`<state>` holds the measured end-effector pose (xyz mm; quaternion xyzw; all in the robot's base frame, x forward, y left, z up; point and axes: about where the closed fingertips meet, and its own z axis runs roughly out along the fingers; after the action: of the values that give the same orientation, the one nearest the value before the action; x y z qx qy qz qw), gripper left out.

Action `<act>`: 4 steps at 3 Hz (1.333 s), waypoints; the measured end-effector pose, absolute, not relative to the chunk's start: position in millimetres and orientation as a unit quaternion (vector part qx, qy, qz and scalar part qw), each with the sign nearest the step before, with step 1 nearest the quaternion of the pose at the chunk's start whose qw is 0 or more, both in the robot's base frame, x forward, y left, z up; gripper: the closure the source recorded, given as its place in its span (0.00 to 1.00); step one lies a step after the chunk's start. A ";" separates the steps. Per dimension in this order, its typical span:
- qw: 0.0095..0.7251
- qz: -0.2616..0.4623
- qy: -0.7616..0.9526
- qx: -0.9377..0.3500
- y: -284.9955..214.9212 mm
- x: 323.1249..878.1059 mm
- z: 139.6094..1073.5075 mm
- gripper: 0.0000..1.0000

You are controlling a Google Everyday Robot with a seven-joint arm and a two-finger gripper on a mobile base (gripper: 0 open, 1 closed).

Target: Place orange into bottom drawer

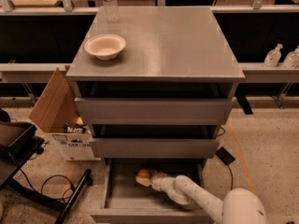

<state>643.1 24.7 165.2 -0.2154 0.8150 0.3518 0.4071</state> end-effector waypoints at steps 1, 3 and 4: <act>0.407 0.353 0.815 -0.216 26.9 642.6 165.1 0.36; 0.406 0.355 0.814 -0.217 31.0 641.8 165.1 0.00; 0.406 0.355 0.814 -0.217 31.0 641.8 165.1 0.00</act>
Offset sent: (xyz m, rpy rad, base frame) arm -0.0004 0.0020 0.0000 0.0012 0.0006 0.0022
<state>641.8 31.0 165.1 -0.2172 0.8138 0.3551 0.4055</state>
